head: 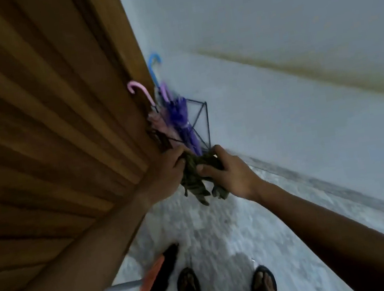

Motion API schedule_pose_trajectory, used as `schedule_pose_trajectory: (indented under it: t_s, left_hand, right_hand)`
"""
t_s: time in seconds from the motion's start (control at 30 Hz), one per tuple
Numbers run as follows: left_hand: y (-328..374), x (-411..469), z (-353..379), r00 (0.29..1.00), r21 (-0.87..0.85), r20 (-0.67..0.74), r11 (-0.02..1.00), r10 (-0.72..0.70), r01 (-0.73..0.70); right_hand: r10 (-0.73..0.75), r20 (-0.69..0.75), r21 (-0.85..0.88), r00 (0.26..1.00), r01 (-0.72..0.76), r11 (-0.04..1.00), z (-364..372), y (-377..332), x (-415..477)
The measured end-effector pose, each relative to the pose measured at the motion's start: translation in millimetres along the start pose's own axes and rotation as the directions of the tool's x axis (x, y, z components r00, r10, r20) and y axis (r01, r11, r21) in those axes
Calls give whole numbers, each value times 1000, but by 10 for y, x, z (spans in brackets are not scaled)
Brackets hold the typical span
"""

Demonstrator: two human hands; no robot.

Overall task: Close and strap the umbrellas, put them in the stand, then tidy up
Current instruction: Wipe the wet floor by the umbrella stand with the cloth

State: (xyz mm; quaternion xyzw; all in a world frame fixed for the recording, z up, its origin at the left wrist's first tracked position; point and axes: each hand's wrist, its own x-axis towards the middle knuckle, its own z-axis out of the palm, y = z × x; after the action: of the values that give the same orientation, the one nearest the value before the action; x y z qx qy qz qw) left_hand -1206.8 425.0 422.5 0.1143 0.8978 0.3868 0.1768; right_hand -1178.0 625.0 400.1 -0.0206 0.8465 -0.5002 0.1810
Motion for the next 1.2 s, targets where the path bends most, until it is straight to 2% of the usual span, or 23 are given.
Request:
schedule_pose_trajectory:
  t_s: [0.07, 0.13, 0.23, 0.27, 0.37, 0.47, 0.53, 0.6, 0.67, 0.73, 0.8, 0.87, 1.0, 1.1, 1.2]
  left_hand:
    - [492, -534, -760, 998, 119, -57, 993, 16, -9]
    - [916, -1101, -1455, 996, 292, -88, 956, 26, 1]
    - [1316, -2084, -2279, 991, 584, -127, 811, 51, 33]
    - [1381, -2402, -2501, 983, 625, -172, 778, 61, 61]
    - [1434, -3438, -3039, 919, 590, -373, 797, 125, 131]
    - [1331, -4592, -3504, 808, 547, -569, 803, 152, 235]
    - [1222, -5359, -3785, 734, 553, -662, 761, 152, 340]
    - [1112, -6063, -4015, 655, 512, -739, 763, 157, 395]
    - [1021, -6671, -4176, 560, 410, -814, 835, 154, 367]
    - [940, -7149, -4275, 469, 383, -861, 857, 196, 345]
    - [867, -7508, -4333, 399, 412, -882, 819, 250, 398]
    - [798, -7775, -4357, 356, 425, -893, 781, 277, 458]
    - [657, -8092, -4394, 281, 371, -924, 789, 260, 490]
    - [499, -8232, -4406, 217, 290, -953, 840, 211, 459]
    - [389, -8321, -4405, 229, 276, -953, 876, 197, 395]
  right_hand:
    - [-153, 86, -204, 985, 168, 964, -100, -811, -262]
    - [-281, 157, -371, 947, 321, 871, -112, -1515, -417]
    - [-476, 262, -473, 840, 541, 695, 65, -2571, -682]
    - [-538, 262, -490, 801, 591, 641, 148, -2905, -810]
    - [-762, 265, -519, 590, 754, 403, 527, -3817, -1279]
    - [-837, 334, -463, 433, 849, 254, 1148, -4680, -1710]
    - [-854, 368, -419, 368, 885, 201, 1651, -5234, -2006]
    - [-877, 379, -363, 296, 919, 154, 2145, -5719, -2367]
    - [-906, 351, -306, 237, 943, 128, 2589, -6099, -2737]
    - [-937, 292, -221, 194, 966, 131, 2983, -6377, -3032]
    - [-952, 232, -119, 200, 977, 176, 3317, -6570, -3254]
    - [-951, 198, -28, 239, 971, 238, 3594, -6711, -3425]
    - [-913, 255, 174, 319, 914, 368, 3956, -6931, -3688]
    - [-879, 320, 208, 354, 879, 429, 4180, -7034, -3763]
    - [-876, 292, 169, 384, 881, 442, 4341, -7105, -3748]
